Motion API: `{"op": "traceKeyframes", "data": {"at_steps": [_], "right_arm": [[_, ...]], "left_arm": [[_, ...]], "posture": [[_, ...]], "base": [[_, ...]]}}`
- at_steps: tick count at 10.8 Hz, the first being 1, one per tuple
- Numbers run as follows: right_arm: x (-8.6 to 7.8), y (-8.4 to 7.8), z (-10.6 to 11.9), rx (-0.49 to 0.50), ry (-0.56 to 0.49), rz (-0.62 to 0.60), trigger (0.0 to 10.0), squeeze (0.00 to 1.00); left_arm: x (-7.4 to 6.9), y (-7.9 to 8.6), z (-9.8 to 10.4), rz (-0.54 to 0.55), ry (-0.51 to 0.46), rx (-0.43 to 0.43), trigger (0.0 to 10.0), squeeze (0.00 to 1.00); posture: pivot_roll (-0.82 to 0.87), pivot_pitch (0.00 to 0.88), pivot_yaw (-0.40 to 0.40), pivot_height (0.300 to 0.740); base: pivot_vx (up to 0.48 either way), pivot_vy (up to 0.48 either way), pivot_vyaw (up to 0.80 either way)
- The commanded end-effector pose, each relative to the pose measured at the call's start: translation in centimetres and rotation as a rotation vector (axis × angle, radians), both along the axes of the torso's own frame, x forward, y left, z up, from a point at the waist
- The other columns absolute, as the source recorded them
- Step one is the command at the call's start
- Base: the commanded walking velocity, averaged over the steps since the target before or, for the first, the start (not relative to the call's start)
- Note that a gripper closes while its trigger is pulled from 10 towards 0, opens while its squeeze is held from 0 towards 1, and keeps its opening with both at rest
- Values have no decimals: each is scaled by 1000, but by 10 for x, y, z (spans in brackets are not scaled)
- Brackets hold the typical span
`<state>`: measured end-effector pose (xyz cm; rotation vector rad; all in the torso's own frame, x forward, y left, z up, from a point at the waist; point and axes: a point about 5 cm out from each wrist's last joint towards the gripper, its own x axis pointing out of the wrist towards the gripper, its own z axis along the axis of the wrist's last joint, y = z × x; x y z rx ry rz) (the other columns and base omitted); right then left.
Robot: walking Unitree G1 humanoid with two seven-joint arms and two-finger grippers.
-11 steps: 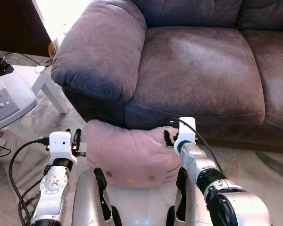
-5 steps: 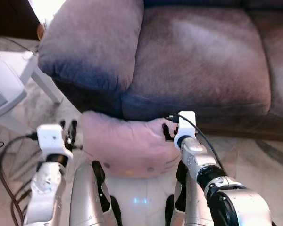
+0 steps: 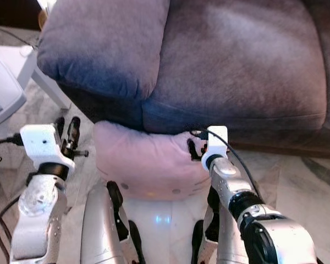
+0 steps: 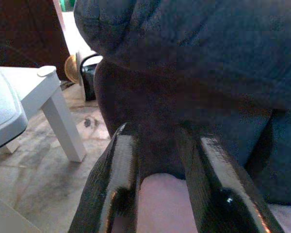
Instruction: Move the pillow to the sofa from floor
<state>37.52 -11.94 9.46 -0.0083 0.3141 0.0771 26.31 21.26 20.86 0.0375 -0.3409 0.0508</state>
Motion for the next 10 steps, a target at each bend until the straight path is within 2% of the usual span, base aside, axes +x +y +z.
{"op": "traceKeyframes", "data": {"at_steps": [1, 2, 4, 5, 6, 10], "right_arm": [[-7, -2, -13, -29, 45, -6, 10000, 0], [-8, -5, -15, -54, 51, -15, 10000, 0], [-8, -2, -14, -35, 43, -6, 10000, 0], [-8, -2, -15, -41, 45, -1, 7843, 0], [-8, 0, -15, -48, 40, 6, 0, 0], [-10, 1, -17, -41, 40, 12, 0, 0]], "left_arm": [[-6, 1, 1, 2, 9, -25, 10000, 0], [-9, 1, 8, 12, 4, -107, 10000, 0], [-12, -4, 20, -8, 0, -62, 10000, 0], [-13, -5, 23, -17, 1, -61, 10000, 0], [-13, -6, 24, -19, 4, -62, 10000, 0], [-11, -10, 25, -37, 40, -65, 10000, 0]], "posture": [[245, 453, 3, 470], [251, 464, 2, 470], [266, 473, 4, 470], [267, 476, 8, 470], [268, 477, 10, 470], [261, 479, 15, 470]], "base": [[0, 0, 0], [0, 0, 0], [0, 0, 0], [0, 0, 0], [0, 0, 0], [0, 0, 0]]}}
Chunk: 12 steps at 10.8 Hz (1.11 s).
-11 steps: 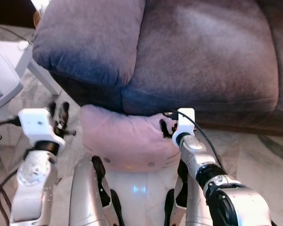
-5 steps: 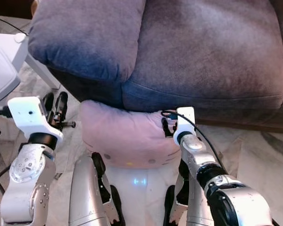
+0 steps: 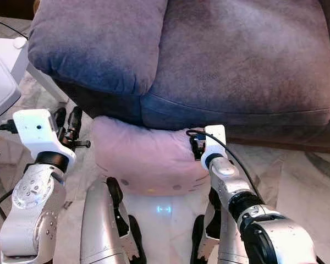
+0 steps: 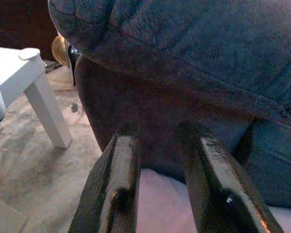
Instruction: Move the pillow to the sofa from floor
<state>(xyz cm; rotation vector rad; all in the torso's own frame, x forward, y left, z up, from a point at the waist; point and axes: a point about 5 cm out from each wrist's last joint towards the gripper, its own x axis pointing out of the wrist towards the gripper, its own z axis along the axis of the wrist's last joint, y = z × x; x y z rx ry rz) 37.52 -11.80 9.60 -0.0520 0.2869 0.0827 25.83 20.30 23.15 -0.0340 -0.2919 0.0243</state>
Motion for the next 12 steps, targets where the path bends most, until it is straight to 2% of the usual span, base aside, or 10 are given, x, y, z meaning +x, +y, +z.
{"op": "traceKeyframes", "data": {"at_steps": [1, 9, 12], "right_arm": [[-10, -1, -19, -2, 71, -2, 0, 0], [-11, -2, -19, -19, 64, 19, 0, 0], [-9, 7, -16, -11, 51, 54, 0, 0]], "left_arm": [[-5, 0, 3, -2, -4, 2, 10000, 0], [3, 0, -1, -9, 12, -12, 10000, 0], [11, 11, -14, 43, 44, -26, 10000, 0]], "posture": [[262, 476, 17, 470], [249, 452, 19, 470], [238, 404, 11, 470]], "base": [[0, 0, 0], [0, 0, 0], [0, 0, 0]]}}
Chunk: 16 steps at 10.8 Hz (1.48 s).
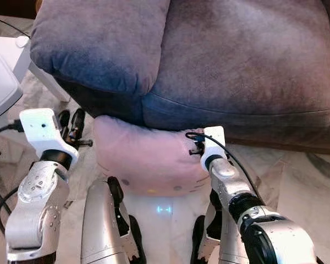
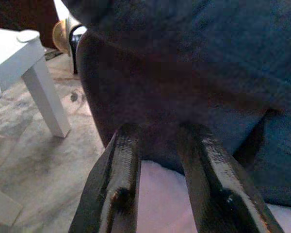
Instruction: Move the pillow to the sofa from floor
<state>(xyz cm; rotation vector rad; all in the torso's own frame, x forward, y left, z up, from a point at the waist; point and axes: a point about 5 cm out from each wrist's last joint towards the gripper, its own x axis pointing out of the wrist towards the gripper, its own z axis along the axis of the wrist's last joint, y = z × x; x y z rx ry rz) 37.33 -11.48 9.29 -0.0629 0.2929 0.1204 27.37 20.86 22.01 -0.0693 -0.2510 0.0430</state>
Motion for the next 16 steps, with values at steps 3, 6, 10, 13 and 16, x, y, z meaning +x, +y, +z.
{"op": "traceKeyframes", "data": {"at_steps": [3, 6, 10, 13, 16], "right_arm": [[-10, 2, -19, -31, 69, 18, 0, 0], [-12, -4, -21, -26, 77, 8, 10000, 0], [-13, -12, -22, -42, 72, 32, 10000, 0], [-17, -16, -26, -30, 72, 58, 10000, 0], [-20, -24, -29, -39, 78, 91, 10000, 0]], "left_arm": [[1, 31, -36, 159, 172, 24, 10000, 0], [4, 47, -80, 139, 350, -151, 10000, 1000], [10, 35, -106, 128, 340, -402, 10000, 1000], [21, 34, -124, 101, 383, -463, 10000, 1000], [41, 34, -115, -20, 349, -422, 10000, 1000]], "posture": [[233, 349, -1, 470], [202, 341, -12, 470], [178, 360, -37, 470], [136, 386, -49, 470], [100, 434, -65, 470]], "base": [[0, 0, 0], [0, 0, 0], [0, 0, 0], [0, 0, 0], [0, 0, 0]]}}
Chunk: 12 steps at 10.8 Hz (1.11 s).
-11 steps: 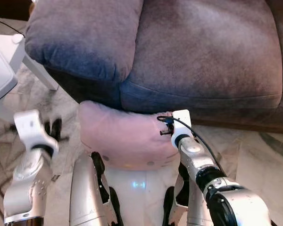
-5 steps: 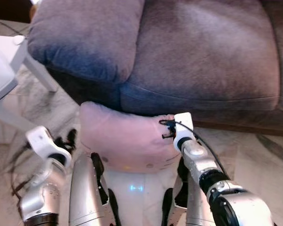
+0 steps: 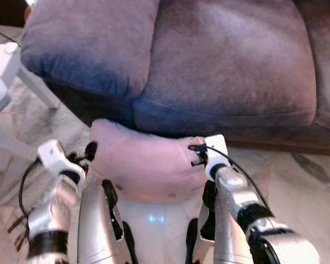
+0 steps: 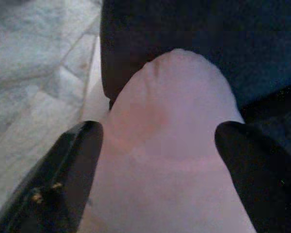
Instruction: Move the pillow to the sofa from floor
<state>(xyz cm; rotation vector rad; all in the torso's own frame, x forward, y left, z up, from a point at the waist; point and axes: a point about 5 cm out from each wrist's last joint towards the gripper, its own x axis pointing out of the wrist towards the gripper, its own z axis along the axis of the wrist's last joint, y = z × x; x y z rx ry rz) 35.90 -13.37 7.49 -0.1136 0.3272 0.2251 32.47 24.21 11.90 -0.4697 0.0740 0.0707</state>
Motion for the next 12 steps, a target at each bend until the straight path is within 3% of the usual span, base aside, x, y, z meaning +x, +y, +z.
{"op": "traceKeyframes", "data": {"at_steps": [1, 3, 4, 7, 10, 11, 12], "right_arm": [[-7, -9, -11, -8, 40, -16, 10000, 0], [-12, -14, -12, -7, 44, -3, 10000, 0], [-15, -15, -13, -5, 46, 7, 10000, 0], [-22, -25, -12, -17, 54, 22, 10000, 0], [-27, -29, -10, -26, 63, 36, 10000, 0], [-27, -29, -8, -26, 65, 38, 10000, 0], [-28, -29, -7, -26, 66, 41, 10000, 0]], "left_arm": [[-5, 4, -13, 3, 54, 25, 10000, 1000], [15, 7, -14, -8, 77, 84, 10000, 1000], [20, 2, -17, -20, 84, 78, 10000, 0], [32, -28, -22, -106, 59, -110, 10000, 0], [36, -49, -31, -151, 97, -142, 10000, 0], [37, -54, -36, -134, 163, -75, 8235, 0], [37, -56, -36, -139, 164, -53, 0, 0]], "posture": [[88, 449, -75, 470], [76, 459, -97, 470], [56, 464, -114, 470], [22, 476, -148, 470], [2, 486, -171, 470], [-2, 492, -175, 470], [-2, 493, -175, 470]], "base": [[0, 0, 0], [0, 0, 0], [0, 0, 0], [0, 0, 0], [0, 0, 0], [0, 0, 0], [0, 0, 0]]}}
